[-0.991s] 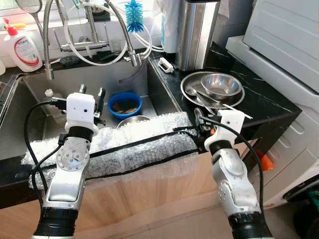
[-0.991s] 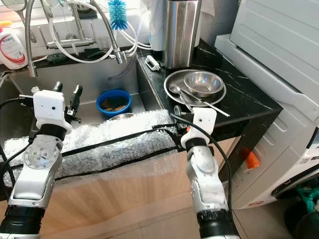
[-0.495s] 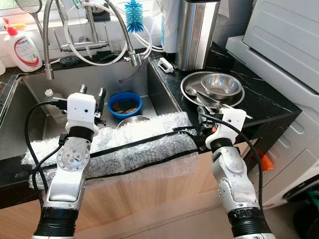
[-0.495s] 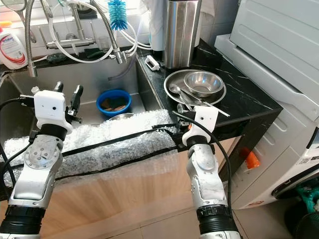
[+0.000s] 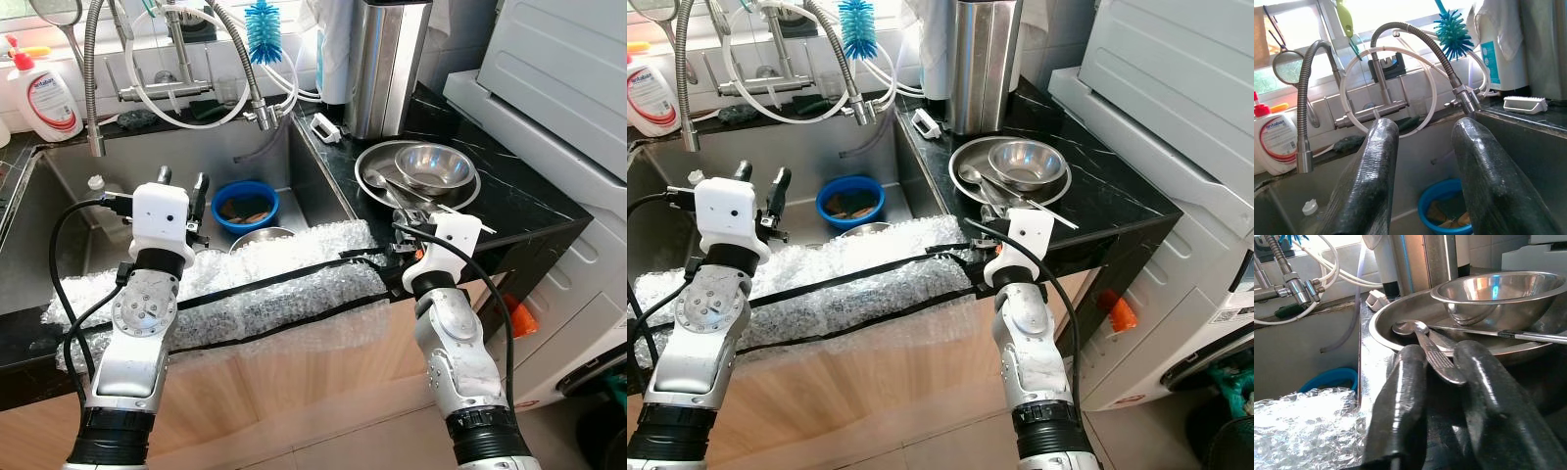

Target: Kitchen organization

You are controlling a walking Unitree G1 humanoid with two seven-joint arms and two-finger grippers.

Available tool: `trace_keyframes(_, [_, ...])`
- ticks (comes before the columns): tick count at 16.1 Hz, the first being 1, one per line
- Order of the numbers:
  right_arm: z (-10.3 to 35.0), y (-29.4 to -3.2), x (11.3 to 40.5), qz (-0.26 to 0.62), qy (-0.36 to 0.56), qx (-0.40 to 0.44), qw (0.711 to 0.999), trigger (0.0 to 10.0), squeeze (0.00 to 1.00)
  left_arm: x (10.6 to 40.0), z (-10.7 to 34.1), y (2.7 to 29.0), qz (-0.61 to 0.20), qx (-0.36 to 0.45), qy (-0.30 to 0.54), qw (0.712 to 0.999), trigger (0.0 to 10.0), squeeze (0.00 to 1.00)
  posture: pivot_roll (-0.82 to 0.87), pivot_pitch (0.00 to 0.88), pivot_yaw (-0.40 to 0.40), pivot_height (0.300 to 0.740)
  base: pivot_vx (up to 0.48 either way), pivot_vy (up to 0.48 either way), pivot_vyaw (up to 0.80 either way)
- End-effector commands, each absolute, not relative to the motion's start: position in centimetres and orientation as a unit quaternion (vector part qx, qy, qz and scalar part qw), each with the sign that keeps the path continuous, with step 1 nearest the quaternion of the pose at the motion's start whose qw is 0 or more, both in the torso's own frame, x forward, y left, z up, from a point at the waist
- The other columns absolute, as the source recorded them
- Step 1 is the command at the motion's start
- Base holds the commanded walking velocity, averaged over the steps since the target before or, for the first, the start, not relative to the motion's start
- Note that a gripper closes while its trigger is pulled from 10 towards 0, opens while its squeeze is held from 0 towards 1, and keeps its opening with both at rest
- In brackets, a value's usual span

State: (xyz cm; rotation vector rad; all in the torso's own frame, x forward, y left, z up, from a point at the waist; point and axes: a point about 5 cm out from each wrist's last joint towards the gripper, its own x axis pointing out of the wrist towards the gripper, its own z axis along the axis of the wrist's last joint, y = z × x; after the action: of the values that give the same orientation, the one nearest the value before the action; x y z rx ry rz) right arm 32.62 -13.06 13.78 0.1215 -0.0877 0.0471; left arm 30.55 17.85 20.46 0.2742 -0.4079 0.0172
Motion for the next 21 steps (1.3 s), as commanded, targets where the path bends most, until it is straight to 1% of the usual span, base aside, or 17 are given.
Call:
trace_keyframes(1, [14.0, -13.0, 32.8, 0.022, -0.048, 0.061, 0.997, 0.0, 0.0, 30.8, 20.6, 17.6, 0.004, 0.149, -0.204, 0.968, 10.0, 0.0, -0.09, 0.0, 0.032, 0.74, 0.0, 0.0, 0.0])
trace_keyframes(8, [14.2, -12.7, 32.8, 0.031, -0.054, 0.069, 0.996, 0.0, 0.0, 30.8, 20.8, 17.6, 0.007, 0.149, -0.208, 0.967, 10.0, 0.0, -0.08, 0.0, 0.028, 0.74, 0.0, 0.0, 0.0])
trace_keyframes(12, [15.2, -12.0, 32.7, 0.059, -0.089, 0.09, 0.99, 0.0, 0.0, 30.8, 20.8, 17.6, 0.008, 0.149, -0.21, 0.966, 10.0, 0.0, -0.08, 0.0, 0.027, 0.74, 0.0, 0.0, 0.0])
trace_keyframes(13, [16.3, -11.7, 32.5, 0.073, -0.125, 0.106, 0.984, 0.0, 0.0, 30.8, 20.9, 17.5, 0.008, 0.151, -0.212, 0.965, 10.0, 0.0, -0.08, 0.0, 0.026, 0.74, 0.0, 0.0, 0.0])
trace_keyframes(14, [16.8, -11.6, 32.5, 0.073, -0.142, 0.102, 0.982, 10.0, 0.0, 30.8, 20.9, 17.5, 0.008, 0.151, -0.213, 0.965, 10.0, 0.0, -0.08, 0.0, 0.026, 0.74, 0.0, 0.0, 0.0])
trace_keyframes(15, [17.7, -11.7, 32.4, 0.067, -0.168, 0.094, 0.979, 10.0, 0.0, 30.8, 21.0, 17.5, 0.009, 0.15, -0.216, 0.965, 10.0, 0.0, -0.08, 0.0, 0.025, 0.74, 0.0, 0.0, 0.0])
trace_keyframes(17, [18.6, -11.7, 32.3, 0.065, -0.192, 0.085, 0.975, 10.0, 0.0, 30.8, 21.1, 17.5, 0.011, 0.15, -0.218, 0.964, 10.0, 0.0, -0.08, 0.0, 0.025, 0.74, 0.0, 0.0, 0.0])
trace_keyframes(19, [20.2, -11.2, 32.1, 0.086, -0.223, 0.093, 0.967, 10.0, 0.0, 30.8, 21.5, 17.6, 0.012, 0.136, -0.221, 0.966, 10.0, 0.0, -0.08, 0.0, 0.026, 0.74, 0.0, 0.0, 0.0])
trace_keyframes(20, [20.4, -10.9, 32.1, 0.106, -0.223, 0.114, 0.962, 10.0, 0.0, 31.0, 21.7, 17.7, 0.014, 0.109, -0.217, 0.97, 10.0, 0.0, -0.09, 0.0, 0.027, 0.74, 0.0, 0.0, 0.0])
trace_keyframes(21, [20.3, -10.1, 32.0, 0.146, -0.206, 0.171, 0.952, 10.0, 0.0, 31.2, 22.0, 17.9, 0.012, 0.046, -0.206, 0.977, 10.0, 0.0, -0.09, 0.0, 0.027, 0.74, 0.0, 0.0, 0.0])
